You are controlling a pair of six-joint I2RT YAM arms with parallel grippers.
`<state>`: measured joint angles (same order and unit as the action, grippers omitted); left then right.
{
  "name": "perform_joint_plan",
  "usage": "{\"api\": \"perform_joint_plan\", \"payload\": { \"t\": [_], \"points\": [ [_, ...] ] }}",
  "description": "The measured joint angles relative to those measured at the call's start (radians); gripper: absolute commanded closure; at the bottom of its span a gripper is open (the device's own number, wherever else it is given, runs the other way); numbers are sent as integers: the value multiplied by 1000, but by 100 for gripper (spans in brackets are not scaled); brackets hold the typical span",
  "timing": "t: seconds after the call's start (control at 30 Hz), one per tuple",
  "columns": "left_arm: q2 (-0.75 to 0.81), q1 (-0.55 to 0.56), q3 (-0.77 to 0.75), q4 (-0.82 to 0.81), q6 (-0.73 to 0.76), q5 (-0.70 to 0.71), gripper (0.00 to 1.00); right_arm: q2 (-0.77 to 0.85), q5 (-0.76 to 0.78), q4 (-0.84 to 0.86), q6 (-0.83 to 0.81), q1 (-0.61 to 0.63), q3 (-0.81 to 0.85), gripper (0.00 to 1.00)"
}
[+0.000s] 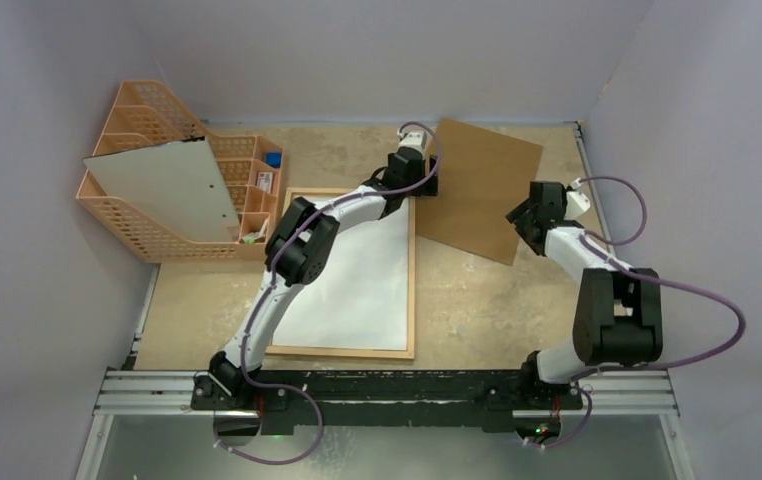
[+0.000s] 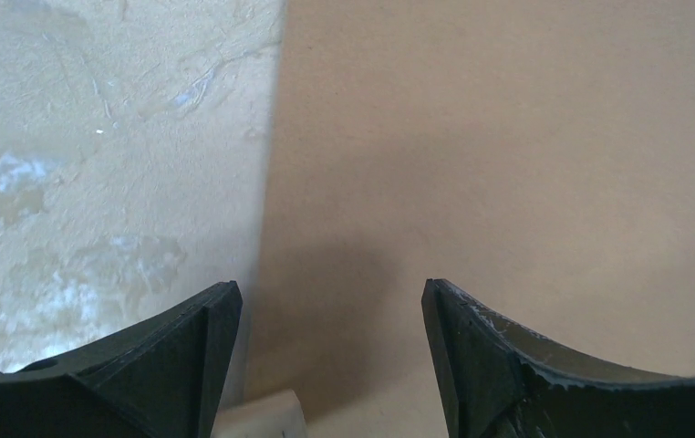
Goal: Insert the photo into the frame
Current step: Pick up the photo frame item at the center of the board.
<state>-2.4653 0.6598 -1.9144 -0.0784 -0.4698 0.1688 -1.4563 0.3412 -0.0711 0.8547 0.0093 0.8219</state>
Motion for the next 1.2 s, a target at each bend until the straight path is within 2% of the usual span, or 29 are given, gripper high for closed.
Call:
{"api": "perform_joint_plan", "payload": {
  "t": [0.13, 0.33, 0.67, 1.2],
  "points": [
    [-76, -11, -86, -7, 17, -9, 25, -95, -33, 26, -26, -72, 13, 28],
    [-118, -19, -150, -6, 13, -86, 34, -168, -119, 80, -62, -129, 16, 28],
    [-113, -31, -71, -145, 45, -358, 38, -228, -188, 144, -95, -171, 59, 27],
    [-97, -47, -3, -224, 72, -594, 39, -264, -150, 173, -143, -223, 87, 28]
  ]
}}
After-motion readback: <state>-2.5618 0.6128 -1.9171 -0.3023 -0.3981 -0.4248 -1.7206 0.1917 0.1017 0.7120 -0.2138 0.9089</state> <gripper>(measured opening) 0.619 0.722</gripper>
